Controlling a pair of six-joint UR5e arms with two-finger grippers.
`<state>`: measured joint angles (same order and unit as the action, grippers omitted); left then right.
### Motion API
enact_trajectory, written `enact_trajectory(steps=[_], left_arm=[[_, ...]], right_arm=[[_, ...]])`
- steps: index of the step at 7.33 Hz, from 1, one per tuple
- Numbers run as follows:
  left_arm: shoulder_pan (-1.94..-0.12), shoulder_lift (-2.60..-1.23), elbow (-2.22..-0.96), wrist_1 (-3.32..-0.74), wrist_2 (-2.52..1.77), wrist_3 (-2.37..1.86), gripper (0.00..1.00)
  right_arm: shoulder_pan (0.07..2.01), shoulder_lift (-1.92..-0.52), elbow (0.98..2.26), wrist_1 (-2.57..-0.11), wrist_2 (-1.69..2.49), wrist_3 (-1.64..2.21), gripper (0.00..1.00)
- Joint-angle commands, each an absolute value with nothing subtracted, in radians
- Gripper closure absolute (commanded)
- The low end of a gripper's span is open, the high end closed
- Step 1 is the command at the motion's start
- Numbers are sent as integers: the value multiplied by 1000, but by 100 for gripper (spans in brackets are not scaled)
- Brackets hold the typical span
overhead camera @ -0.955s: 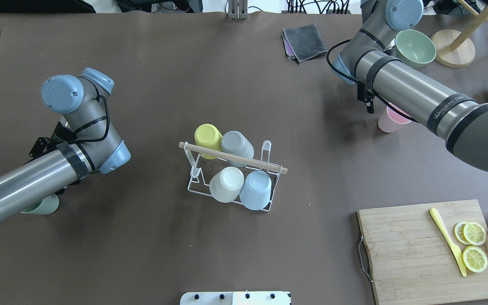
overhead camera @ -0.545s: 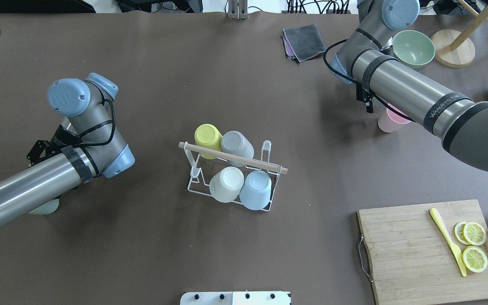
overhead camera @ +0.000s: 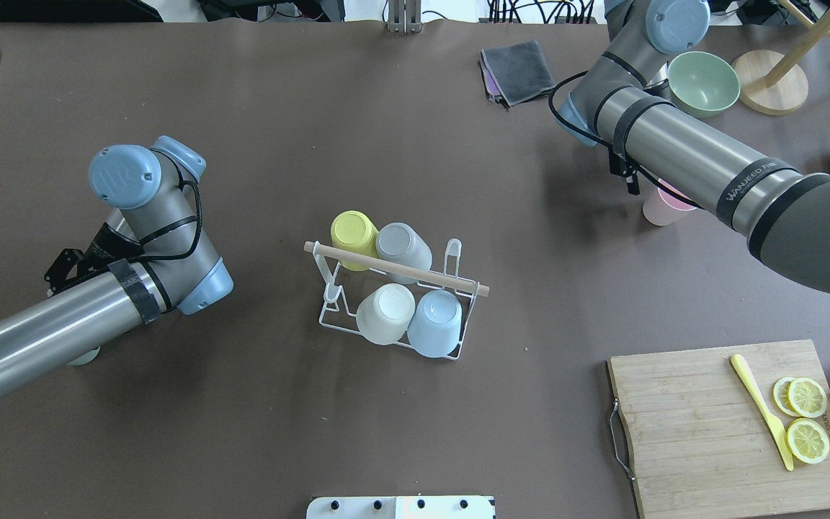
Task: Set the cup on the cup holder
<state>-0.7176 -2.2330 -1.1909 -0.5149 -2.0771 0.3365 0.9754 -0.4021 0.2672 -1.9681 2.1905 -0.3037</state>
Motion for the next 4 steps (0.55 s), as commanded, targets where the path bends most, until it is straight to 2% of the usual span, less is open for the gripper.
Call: enact_trajectory(steps=[1, 4], left_arm=[[-712, -2226, -1192, -515, -2022, 337, 6], [-703, -2221, -1192, -515, -2008, 336, 7]], right_arm=[[966, -397, 246, -1968, 2171, -305, 0], [959, -394, 232, -1968, 2164, -308, 0]])
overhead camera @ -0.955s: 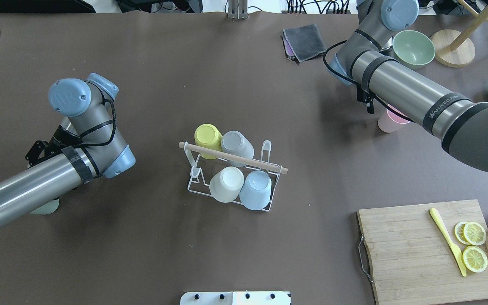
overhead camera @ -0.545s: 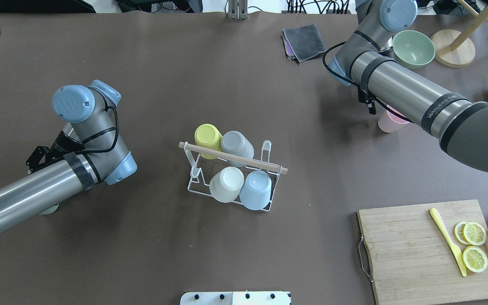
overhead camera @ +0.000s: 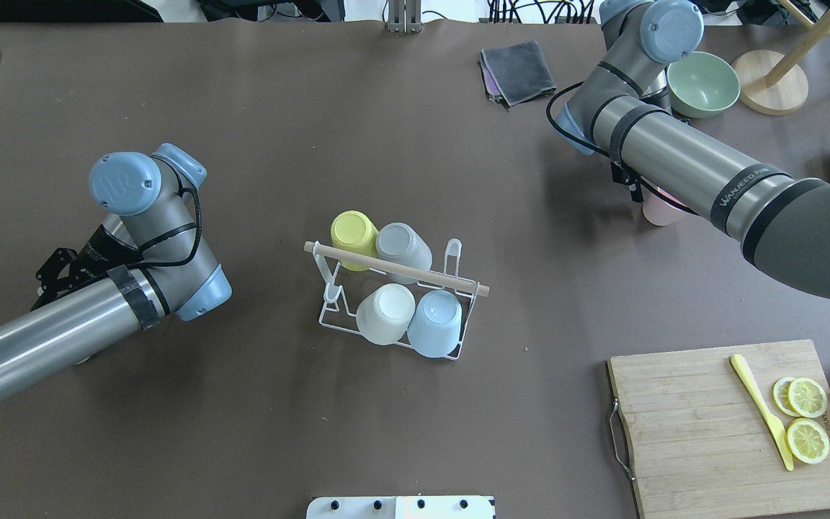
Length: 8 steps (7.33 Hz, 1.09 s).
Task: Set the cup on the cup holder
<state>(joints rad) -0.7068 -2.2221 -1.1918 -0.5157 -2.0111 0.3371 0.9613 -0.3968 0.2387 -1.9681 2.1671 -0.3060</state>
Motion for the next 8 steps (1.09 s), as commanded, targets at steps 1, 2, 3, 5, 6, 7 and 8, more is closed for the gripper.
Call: enact_trajectory(steps=[1, 2, 3, 5, 6, 7, 8], left_arm=[[-700, -2221, -1192, -514, -2008, 336, 8], [-698, -2223, -1192, -512, -2009, 334, 9], [-693, -2223, -1192, -514, -2011, 334, 7], [-684, -2223, -1193, -502, -2014, 334, 9], [-684, -2223, -1190, -502, -2013, 334, 9], [-683, -2223, -1190, -500, -2013, 336, 9], [-683, -2223, -1190, -485, -2013, 336, 9]], right_arm=[[957, -390, 226, -1968, 2164, -308, 0], [953, -390, 222, -1968, 2158, -308, 0], [950, -388, 222, -1968, 2148, -307, 0], [948, -380, 203, -1968, 2143, -307, 0], [948, -379, 202, -1968, 2141, -307, 0], [948, -379, 202, -1968, 2137, -307, 0], [946, -377, 202, -1968, 2137, -307, 0]])
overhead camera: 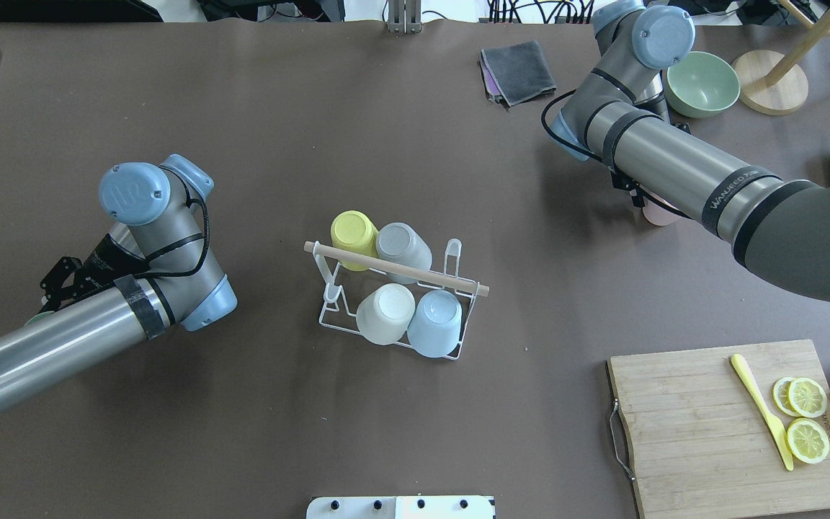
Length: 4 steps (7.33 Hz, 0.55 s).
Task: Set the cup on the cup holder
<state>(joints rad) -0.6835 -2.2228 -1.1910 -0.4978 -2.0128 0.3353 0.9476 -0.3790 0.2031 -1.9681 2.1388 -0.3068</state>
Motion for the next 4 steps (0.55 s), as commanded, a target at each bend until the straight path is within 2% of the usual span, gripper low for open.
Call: enact_trajectory(steps=[1, 2, 3, 4], left_arm=[[-681, -2223, -1190, -485, -2013, 336, 10], [-681, -2223, -1190, -483, -2013, 336, 15], [-681, -2224, -1192, -476, -2013, 337, 26], [-681, -2224, -1192, -476, -2013, 339, 41]], right_arm=[[943, -377, 202, -1968, 2137, -307, 0], [943, -376, 202, -1968, 2125, -307, 0], [943, -374, 198, -1968, 2122, -308, 0], [943, -376, 196, -1968, 2123, -308, 0]])
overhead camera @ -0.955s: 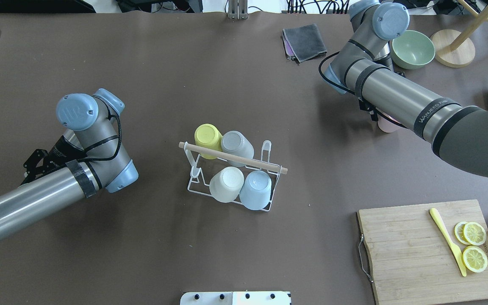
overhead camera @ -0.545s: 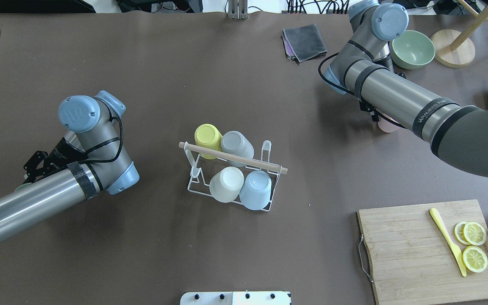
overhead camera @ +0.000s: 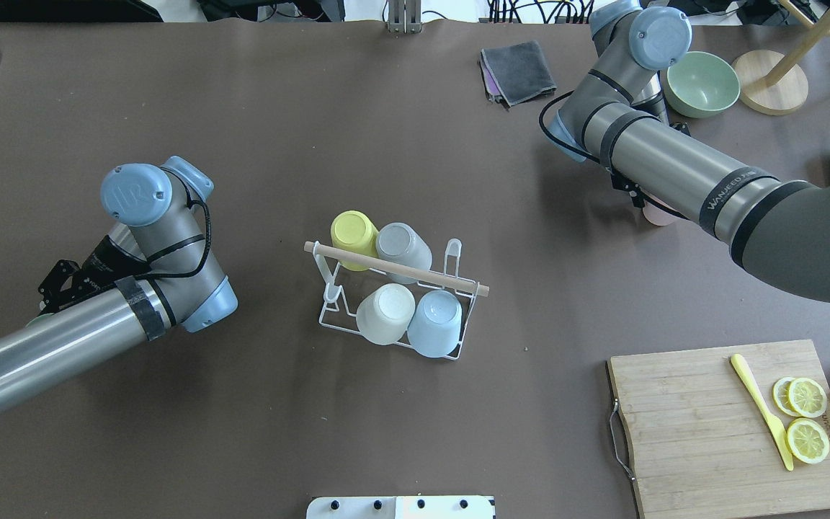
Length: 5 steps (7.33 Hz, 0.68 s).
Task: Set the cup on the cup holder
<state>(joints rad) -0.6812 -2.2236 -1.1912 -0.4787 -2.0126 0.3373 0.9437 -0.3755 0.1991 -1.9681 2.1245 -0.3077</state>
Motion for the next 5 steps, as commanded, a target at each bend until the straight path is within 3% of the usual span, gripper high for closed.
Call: enact_trajectory(steps=[1, 2, 3, 5], left_arm=[[-681, -2224, -1193, -474, -2011, 341, 56], [-683, -2224, -1193, -474, -2010, 341, 72], [-689, -2223, -1198, -474, -2008, 339, 78], [-765, -2201, -1315, -468, -2008, 334, 77]], right_arm=[[943, -376, 196, -1968, 2122, -308, 0], [942, -376, 193, -1968, 2121, -311, 0], [940, -376, 193, -1968, 2123, -311, 0], [934, -377, 189, -1968, 2120, -310, 0]])
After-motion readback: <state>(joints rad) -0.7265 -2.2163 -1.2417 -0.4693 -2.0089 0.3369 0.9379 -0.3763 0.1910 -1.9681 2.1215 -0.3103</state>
